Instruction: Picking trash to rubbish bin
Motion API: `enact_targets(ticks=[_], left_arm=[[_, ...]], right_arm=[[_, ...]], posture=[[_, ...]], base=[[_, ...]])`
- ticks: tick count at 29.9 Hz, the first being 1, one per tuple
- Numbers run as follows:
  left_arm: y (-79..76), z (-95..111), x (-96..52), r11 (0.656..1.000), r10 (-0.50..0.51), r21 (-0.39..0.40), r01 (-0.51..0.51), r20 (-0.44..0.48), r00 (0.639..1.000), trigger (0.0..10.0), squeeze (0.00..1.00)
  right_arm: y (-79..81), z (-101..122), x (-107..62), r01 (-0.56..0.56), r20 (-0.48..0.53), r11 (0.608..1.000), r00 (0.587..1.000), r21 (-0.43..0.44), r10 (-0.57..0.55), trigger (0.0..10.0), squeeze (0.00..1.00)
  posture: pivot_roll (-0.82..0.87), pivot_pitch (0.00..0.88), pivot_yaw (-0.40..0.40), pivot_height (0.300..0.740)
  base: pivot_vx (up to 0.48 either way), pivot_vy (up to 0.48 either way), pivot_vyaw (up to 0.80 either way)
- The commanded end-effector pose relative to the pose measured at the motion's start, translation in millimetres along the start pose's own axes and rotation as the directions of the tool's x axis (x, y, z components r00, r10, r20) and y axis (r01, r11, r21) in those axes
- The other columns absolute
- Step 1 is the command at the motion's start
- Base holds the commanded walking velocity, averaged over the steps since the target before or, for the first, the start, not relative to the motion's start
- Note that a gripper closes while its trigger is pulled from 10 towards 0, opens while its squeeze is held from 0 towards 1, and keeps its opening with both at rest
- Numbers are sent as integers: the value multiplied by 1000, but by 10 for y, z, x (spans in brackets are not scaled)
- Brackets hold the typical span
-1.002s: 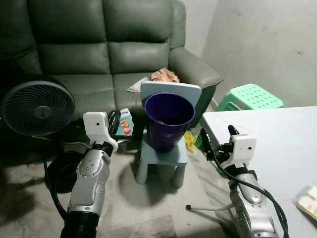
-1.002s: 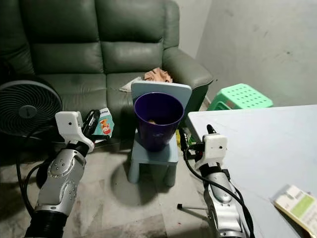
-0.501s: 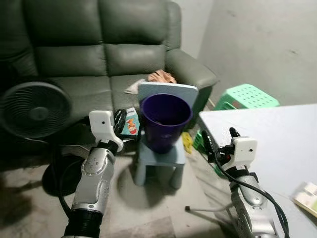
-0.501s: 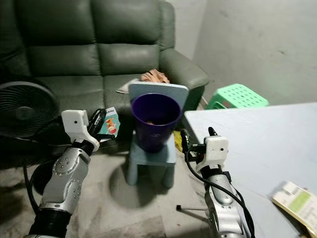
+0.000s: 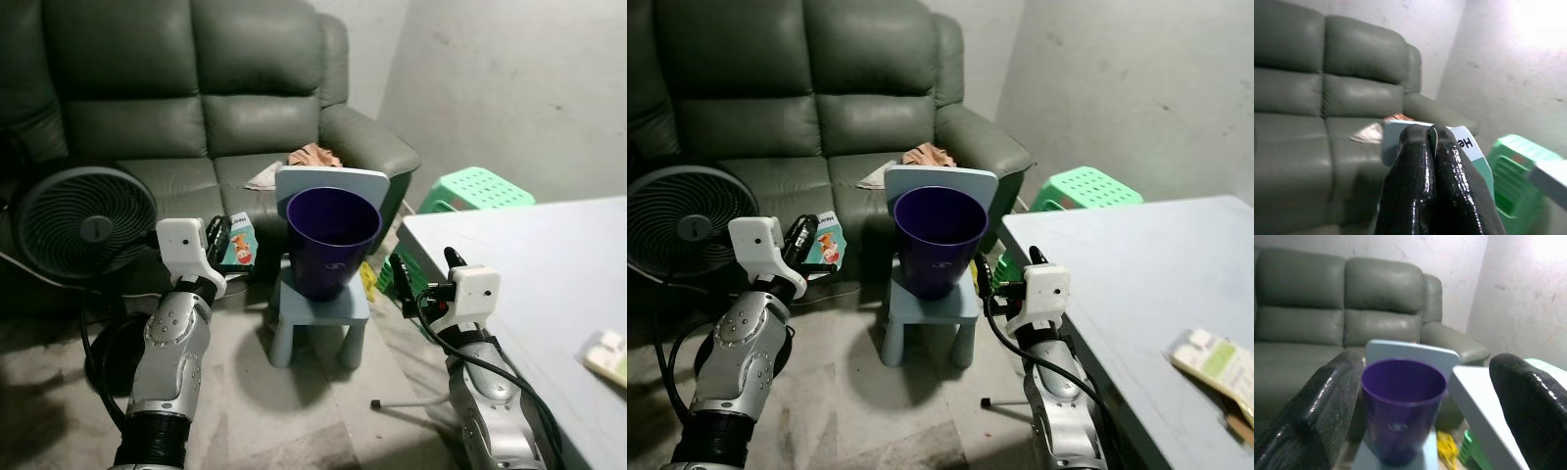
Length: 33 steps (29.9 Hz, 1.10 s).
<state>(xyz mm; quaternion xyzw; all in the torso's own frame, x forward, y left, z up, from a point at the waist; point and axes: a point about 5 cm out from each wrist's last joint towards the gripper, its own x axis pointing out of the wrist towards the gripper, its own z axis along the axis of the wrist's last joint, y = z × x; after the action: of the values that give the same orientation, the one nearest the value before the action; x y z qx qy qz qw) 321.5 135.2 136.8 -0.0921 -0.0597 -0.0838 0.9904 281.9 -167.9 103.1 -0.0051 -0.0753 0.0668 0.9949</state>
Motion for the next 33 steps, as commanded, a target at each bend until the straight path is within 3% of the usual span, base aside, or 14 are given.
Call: enact_targets(ticks=[1, 7, 18, 33], left_arm=[[21, 2, 0, 1000, 2, 11, -2, -6, 1000, 10000, 0], [45, -4, -5, 998, 27, 50, -26, -16, 1000, 10000, 0], [30, 10, -8, 999, 7, 31, -7, -10, 1000, 10000, 0], [34, 38, 8, 1000, 1, 30, -1, -2, 1000, 10000, 0]], right_arm=[[12, 38, 24, -1, 15, 1000, 1000, 7, 1, 10000, 0], [25, 33, 17, -4, 13, 1000, 1000, 8, 4, 10000, 0], [42, 26, 5, -9, 9, 1000, 1000, 11, 9, 10000, 0], [67, 14, 7, -9, 4, 1000, 1000, 10, 9, 10000, 0]], posture=[[8, 0, -98, 740], [9, 0, -97, 740], [11, 0, -97, 740], [10, 0, -89, 740]], base=[[0, 401, 0], [0, 185, 0], [0, 0, 0], [346, 0, 0]])
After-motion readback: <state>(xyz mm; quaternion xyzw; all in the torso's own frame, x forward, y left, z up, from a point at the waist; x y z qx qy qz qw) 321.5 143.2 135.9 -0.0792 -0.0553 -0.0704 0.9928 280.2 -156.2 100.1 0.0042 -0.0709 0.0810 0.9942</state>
